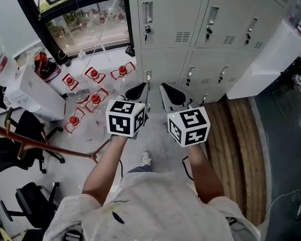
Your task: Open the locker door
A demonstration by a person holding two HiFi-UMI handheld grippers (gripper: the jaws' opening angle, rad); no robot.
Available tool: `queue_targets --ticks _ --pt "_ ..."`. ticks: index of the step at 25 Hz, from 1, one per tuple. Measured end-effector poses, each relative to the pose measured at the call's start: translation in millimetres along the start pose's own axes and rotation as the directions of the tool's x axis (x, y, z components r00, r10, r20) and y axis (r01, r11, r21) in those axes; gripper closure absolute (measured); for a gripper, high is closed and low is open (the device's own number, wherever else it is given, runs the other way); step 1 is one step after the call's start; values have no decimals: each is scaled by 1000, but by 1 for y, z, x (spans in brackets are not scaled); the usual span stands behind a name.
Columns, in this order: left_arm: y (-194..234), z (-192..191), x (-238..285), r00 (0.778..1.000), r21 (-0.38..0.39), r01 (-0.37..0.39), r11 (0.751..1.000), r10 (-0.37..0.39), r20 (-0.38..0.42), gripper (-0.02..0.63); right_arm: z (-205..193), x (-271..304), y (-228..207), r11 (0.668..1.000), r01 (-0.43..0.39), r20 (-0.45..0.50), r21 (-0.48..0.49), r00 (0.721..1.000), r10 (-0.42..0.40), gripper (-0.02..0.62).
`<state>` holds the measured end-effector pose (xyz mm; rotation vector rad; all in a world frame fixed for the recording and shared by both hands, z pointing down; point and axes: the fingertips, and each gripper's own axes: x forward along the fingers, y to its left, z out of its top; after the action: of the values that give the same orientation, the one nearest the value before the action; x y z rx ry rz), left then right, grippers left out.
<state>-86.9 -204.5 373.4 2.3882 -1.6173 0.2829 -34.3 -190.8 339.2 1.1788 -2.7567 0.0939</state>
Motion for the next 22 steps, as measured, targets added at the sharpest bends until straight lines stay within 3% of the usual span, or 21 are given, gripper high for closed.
queue_targets --ticks 9,22 --pt "70 31 42 1000 5 -12 1000 12 16 598 26 79 -18 1000 -5 30 -3 1000 5 600" --pt "136 55 80 999 0 -16 1000 16 37 598 74 155 -43 999 12 101 -42 995 -8 600"
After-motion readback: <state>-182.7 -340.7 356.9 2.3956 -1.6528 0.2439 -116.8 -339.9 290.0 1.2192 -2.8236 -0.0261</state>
